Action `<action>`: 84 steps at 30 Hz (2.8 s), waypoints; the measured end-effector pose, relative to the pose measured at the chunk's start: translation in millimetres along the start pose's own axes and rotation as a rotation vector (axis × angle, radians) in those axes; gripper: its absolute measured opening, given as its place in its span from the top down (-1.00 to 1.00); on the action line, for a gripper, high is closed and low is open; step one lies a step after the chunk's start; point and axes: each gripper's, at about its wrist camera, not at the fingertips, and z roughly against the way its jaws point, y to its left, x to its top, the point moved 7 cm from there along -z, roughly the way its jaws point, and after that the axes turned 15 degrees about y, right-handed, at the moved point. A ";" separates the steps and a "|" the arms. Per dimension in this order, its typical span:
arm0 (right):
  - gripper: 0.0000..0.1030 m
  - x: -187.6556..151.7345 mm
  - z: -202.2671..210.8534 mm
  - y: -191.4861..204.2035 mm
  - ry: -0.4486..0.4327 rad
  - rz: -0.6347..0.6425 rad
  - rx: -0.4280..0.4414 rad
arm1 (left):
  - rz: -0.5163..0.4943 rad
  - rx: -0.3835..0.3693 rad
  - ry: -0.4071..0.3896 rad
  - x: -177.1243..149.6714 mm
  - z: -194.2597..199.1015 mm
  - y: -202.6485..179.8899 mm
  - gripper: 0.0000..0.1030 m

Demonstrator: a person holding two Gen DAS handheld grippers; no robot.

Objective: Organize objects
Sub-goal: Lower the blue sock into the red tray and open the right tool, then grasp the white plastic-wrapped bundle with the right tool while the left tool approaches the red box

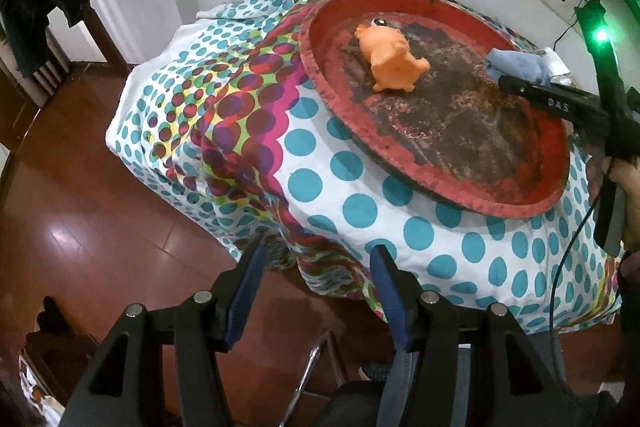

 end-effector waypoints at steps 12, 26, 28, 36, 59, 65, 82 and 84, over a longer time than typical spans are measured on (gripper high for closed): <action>-0.05 1.5 -2.8 0.8 -0.004 -0.002 0.016 | -0.012 -0.001 0.022 -0.8 -1.7 -6.2 -0.10; -0.14 -39.9 52.5 -29.3 -0.093 -0.049 0.032 | -0.085 0.001 0.007 0.0 11.4 -44.4 -0.10; -0.15 -50.2 58.0 -40.5 -0.100 -0.074 0.027 | -0.101 0.000 0.003 -0.7 12.8 -52.2 -0.10; -0.15 -102.1 71.9 -99.6 -0.110 -0.202 0.011 | -0.165 -0.013 -0.017 -3.6 22.4 -84.9 -0.10; -0.15 -139.4 38.3 -213.5 -0.110 -0.508 0.071 | -0.375 -0.013 0.020 -2.6 9.9 -203.1 -0.10; 0.25 -134.3 35.4 -213.3 -0.127 -0.449 0.027 | -0.415 -0.005 0.042 1.8 3.9 -229.3 -0.10; 0.26 -204.2 64.2 -294.0 -0.160 -0.558 -0.015 | -0.471 -0.119 0.012 54.2 8.8 -311.6 -0.10; 0.26 -207.1 65.1 -299.7 -0.174 -0.589 0.015 | -0.476 -0.110 0.015 63.7 8.3 -319.2 -0.10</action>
